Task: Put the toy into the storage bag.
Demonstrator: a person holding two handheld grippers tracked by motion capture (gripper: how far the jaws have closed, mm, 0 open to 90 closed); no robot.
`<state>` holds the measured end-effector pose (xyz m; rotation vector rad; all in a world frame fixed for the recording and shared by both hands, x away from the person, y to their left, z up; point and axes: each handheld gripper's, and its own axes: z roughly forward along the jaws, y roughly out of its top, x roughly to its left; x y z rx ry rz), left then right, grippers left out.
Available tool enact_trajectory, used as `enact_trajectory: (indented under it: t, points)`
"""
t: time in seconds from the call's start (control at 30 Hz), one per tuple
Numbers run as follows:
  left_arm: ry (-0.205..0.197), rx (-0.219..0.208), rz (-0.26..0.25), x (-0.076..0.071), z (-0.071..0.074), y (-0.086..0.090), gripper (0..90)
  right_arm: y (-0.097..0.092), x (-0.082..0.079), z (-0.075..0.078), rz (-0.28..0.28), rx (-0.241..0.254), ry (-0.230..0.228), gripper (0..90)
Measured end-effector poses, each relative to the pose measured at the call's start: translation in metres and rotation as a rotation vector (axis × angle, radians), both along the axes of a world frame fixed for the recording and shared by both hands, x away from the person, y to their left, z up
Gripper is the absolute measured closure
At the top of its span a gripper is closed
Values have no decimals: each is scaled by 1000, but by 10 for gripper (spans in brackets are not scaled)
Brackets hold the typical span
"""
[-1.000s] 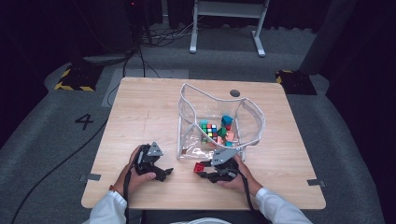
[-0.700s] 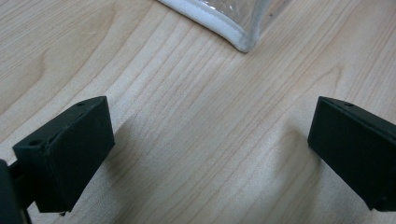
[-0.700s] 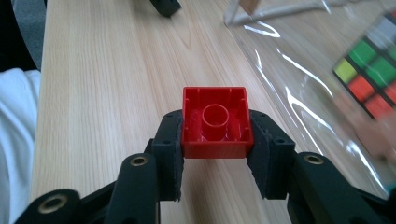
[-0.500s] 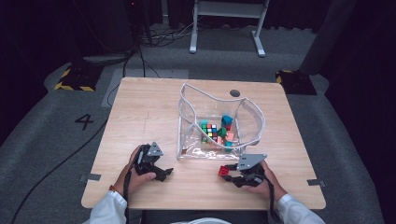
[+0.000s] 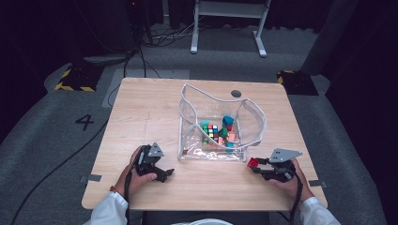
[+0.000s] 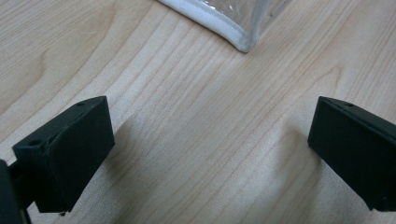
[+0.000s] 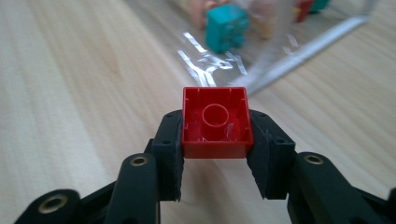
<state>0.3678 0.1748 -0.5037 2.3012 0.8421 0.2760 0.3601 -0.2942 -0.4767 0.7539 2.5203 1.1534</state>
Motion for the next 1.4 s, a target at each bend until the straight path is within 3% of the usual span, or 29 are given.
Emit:
enact_trajectory:
  t: [0.4, 0.6, 0.8, 1.0, 1.2, 1.4]
  points:
    - [2, -1, 2, 0, 0, 0, 4, -55, 43, 27, -190, 62, -44, 593]
    - [2, -1, 2, 0, 0, 0, 4, -69, 72, 53, -222, 102, -85, 593]
    - [1, -2, 2, 0, 0, 0, 4, -73, 95, 90, -243, 104, -132, 593]
    - [-1, 0, 0, 0, 0, 0, 4, -70, 110, 125, -242, 152, -179, 593]
    - [1, -1, 2, 0, 0, 0, 4, -59, 120, 157, -231, 158, -221, 593]
    - [1, -1, 0, 0, 0, 0, 4, -39, 127, 176, -191, 154, -237, 593]
